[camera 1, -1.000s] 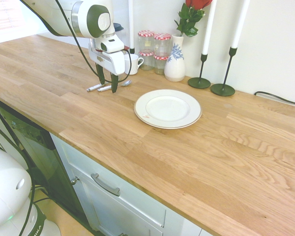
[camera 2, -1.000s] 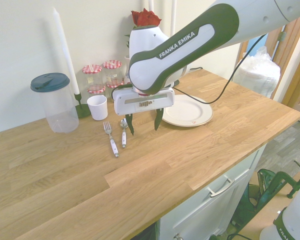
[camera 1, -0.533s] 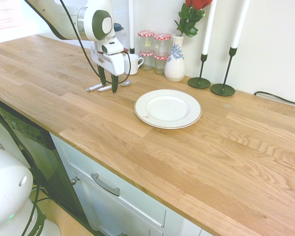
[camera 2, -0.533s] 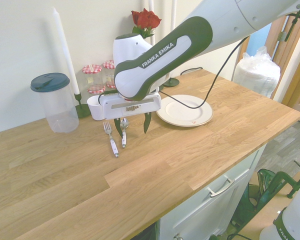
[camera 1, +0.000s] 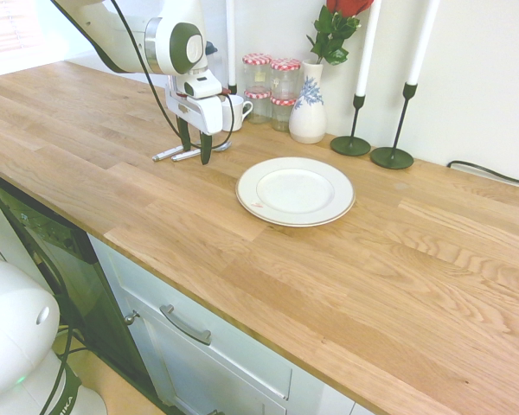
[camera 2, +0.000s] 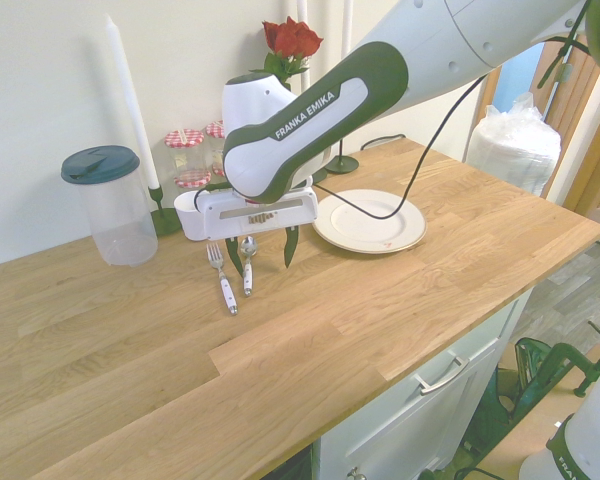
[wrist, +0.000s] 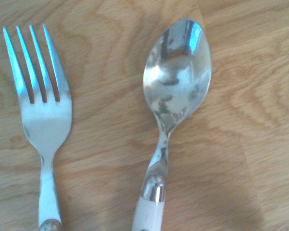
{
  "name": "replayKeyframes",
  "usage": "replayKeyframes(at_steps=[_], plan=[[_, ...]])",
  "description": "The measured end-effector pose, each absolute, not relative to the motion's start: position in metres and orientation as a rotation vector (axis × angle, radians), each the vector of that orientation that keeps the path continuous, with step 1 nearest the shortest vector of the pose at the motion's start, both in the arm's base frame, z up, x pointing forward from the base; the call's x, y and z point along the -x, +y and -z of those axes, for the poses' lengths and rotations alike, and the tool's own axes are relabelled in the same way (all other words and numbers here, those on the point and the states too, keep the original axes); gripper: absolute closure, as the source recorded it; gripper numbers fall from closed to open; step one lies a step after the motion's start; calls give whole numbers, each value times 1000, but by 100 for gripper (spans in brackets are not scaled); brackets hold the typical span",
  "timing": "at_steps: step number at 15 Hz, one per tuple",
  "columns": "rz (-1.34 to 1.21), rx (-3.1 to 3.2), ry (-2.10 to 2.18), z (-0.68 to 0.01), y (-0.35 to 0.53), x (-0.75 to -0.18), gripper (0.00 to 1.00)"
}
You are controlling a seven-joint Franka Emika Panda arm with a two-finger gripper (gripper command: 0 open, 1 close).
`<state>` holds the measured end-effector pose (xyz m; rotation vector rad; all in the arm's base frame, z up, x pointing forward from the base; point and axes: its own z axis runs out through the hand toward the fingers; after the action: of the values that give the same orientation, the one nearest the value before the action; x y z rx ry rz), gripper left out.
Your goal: Put the spoon into the plate
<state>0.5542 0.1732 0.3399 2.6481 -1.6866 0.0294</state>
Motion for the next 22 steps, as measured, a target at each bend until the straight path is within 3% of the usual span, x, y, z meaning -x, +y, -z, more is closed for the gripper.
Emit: replayKeyframes(at_steps=[22], plan=[[-26,-2670,-1663,-332,187,-556,100]])
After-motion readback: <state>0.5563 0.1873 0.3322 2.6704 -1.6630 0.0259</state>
